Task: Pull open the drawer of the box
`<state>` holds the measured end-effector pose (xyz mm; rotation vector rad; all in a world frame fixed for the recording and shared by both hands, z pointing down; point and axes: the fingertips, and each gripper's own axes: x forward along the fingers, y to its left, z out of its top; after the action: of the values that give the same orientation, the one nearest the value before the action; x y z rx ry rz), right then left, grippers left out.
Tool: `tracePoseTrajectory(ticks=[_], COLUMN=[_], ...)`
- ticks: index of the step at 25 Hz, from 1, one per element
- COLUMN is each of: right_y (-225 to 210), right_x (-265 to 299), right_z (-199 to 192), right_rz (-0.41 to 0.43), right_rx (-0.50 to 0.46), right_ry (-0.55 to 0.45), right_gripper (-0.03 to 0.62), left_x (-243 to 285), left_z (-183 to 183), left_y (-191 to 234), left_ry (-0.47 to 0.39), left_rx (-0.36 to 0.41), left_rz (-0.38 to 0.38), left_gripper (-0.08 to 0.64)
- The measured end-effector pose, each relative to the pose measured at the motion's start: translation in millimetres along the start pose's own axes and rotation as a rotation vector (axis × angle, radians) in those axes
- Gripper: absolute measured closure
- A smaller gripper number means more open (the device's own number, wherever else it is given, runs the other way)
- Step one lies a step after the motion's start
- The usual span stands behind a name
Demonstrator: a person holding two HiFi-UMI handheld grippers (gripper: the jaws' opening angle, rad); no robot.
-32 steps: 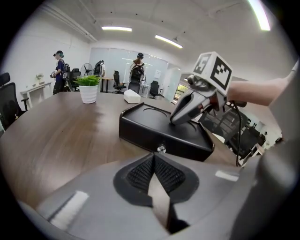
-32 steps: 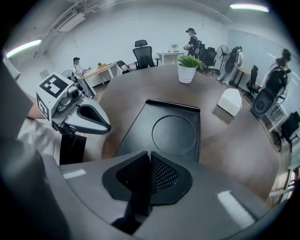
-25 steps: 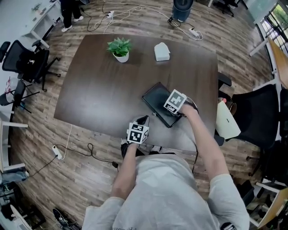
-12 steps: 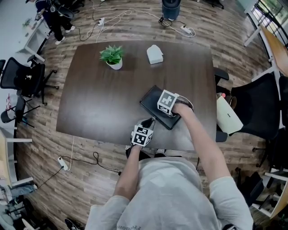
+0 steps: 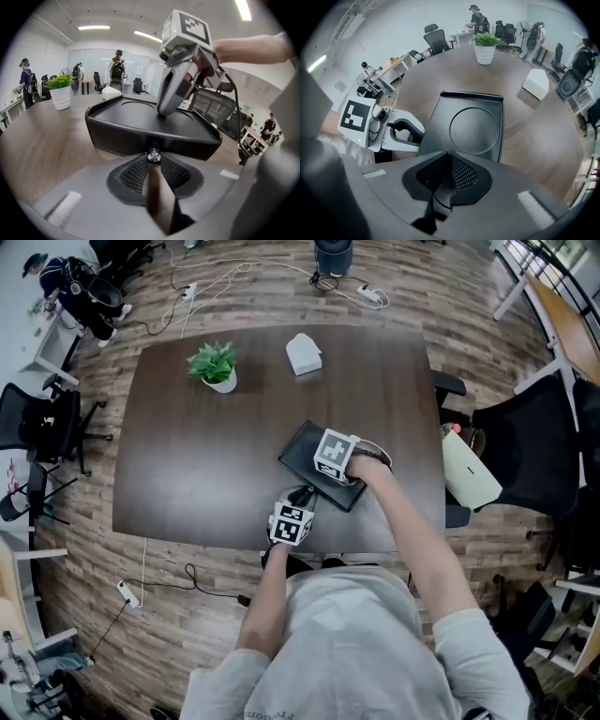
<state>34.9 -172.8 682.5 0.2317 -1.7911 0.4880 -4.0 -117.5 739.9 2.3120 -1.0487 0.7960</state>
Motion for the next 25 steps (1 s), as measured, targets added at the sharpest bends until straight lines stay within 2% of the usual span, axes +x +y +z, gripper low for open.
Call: tracePoseTrajectory(ticks=[13,25], right_y=[-1.5,-1.1], right_x=[1.2,1.2], right_z=[-1.0,-2.6], right_rz=[0.02,0.019], right_rx=[0.02,0.017], right_ry=[0.023,0.025], right_gripper=[0.575,0.577], left_x=[4.3,2.9], left_z=[0.3,0.7], left_y=[-0.3,-2.9], left_ry=[-0.006,-0.007], left_rx=[0.066,0.066], left_rz=[-0.018,-0.017], left_gripper=[0.432,0.432])
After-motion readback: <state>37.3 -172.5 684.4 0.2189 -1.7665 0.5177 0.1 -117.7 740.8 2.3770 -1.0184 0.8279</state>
